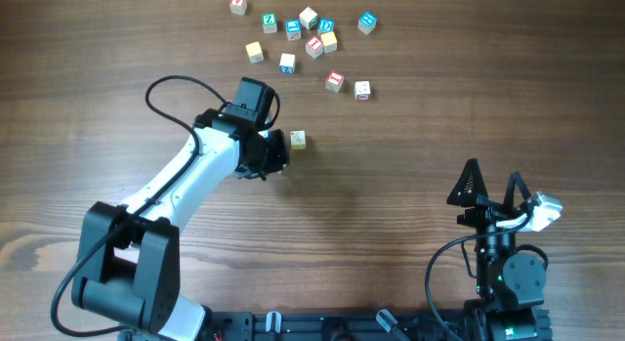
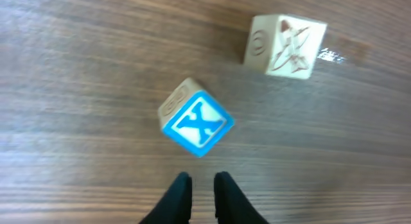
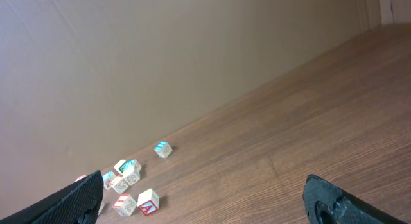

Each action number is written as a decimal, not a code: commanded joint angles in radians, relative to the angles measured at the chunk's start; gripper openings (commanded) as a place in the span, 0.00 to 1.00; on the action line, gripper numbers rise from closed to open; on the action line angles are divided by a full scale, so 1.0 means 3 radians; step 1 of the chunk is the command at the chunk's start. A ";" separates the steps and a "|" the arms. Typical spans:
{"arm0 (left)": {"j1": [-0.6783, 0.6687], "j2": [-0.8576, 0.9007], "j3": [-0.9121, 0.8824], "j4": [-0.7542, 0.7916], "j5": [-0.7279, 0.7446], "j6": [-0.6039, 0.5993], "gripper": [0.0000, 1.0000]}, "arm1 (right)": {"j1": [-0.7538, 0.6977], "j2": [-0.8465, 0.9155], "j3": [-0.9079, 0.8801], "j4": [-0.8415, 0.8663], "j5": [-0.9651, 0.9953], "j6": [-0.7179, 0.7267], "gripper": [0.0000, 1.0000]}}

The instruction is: Form a circle

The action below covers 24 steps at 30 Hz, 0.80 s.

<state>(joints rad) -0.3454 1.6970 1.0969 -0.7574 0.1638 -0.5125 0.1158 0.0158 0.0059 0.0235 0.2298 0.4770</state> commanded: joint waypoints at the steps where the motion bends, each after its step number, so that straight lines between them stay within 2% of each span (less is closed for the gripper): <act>1: -0.0043 0.0047 -0.0011 -0.0036 -0.0111 0.0004 0.12 | -0.0013 -0.0006 -0.0001 0.0014 0.0020 0.0014 1.00; 5: -0.0042 0.0093 -0.0163 0.0098 -0.0239 -0.0079 0.11 | -0.0013 -0.0006 -0.0001 0.0013 0.0020 0.0014 1.00; 24: -0.0071 0.0231 -0.0223 0.0422 -0.0240 -0.0089 0.11 | -0.0013 -0.0006 -0.0001 0.0014 0.0020 0.0015 1.00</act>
<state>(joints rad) -0.3622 1.7542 1.0378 -0.6376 0.1017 -0.5289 0.1158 0.0158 0.0059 0.0238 0.2298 0.4770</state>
